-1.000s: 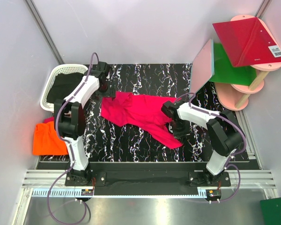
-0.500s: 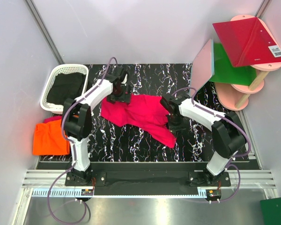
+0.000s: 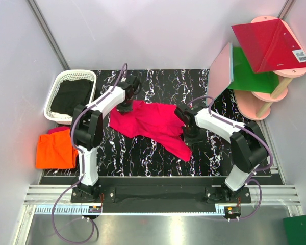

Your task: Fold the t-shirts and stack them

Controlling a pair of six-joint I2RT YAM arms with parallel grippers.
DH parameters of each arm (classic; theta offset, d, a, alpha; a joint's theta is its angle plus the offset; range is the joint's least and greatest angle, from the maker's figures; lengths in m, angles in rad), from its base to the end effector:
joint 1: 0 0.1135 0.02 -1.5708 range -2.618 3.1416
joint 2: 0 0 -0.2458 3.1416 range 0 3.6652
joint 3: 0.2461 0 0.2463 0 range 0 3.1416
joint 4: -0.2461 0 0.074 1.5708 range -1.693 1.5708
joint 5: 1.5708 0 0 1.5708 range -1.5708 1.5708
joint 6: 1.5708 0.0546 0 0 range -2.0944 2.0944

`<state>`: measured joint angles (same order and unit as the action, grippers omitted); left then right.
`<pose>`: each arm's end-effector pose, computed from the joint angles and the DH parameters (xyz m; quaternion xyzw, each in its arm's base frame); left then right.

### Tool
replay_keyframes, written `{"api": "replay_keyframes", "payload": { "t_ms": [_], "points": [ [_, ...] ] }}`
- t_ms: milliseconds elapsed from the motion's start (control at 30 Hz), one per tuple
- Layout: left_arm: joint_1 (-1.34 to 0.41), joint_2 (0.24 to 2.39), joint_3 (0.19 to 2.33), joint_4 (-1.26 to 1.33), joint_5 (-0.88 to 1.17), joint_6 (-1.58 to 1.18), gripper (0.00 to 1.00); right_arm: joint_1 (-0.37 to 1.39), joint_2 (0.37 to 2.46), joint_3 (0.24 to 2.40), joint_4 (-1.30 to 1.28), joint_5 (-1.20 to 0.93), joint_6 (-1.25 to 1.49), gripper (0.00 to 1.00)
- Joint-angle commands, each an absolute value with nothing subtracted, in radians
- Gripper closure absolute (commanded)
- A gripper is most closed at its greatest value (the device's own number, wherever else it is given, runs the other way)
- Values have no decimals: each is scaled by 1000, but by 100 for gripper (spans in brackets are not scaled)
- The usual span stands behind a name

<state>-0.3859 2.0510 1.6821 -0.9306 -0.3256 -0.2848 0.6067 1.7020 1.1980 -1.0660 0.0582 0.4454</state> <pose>0.3880 -0.1388 0.1802 0.0275 0.9776 0.1077 0.1789 0.2404 0.1630 0.1659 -0.0805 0.9963 -0.0250 0.0150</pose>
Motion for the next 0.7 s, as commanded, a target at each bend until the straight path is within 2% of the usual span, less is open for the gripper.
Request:
{"api": "replay_keyframes", "payload": {
  "t_ms": [0, 33, 133, 167, 233, 267, 533, 667],
  "points": [
    [-345, 1916, 1727, -951, -418, -284, 100, 607, 1655, 1186, -1046, 49, 442, 100],
    [-333, 1905, 1741, -950, -381, -279, 92, 606, 1652, 1183, -1045, 48, 442, 100],
    [-333, 1916, 1775, -956, -278, -271, 47, 607, 1651, 1166, -1032, 40, 445, 100],
    [-334, 1922, 1779, -957, -267, -281, 20, 606, 1651, 1161, -1029, 38, 445, 100],
    [-345, 1940, 1786, -962, -261, -290, 5, 607, 1649, 1155, -1028, 35, 443, 100],
    [-351, 1948, 1786, -965, -258, -290, 1, 609, 1648, 1151, -1026, 35, 445, 100],
    [-416, 2037, 1810, -973, -212, -276, 1, 607, 1640, 1123, -1017, 25, 449, 100],
    [-429, 2083, 1819, -986, -239, -291, 7, 607, 1641, 1117, -1014, 21, 448, 100]
  ]
}}
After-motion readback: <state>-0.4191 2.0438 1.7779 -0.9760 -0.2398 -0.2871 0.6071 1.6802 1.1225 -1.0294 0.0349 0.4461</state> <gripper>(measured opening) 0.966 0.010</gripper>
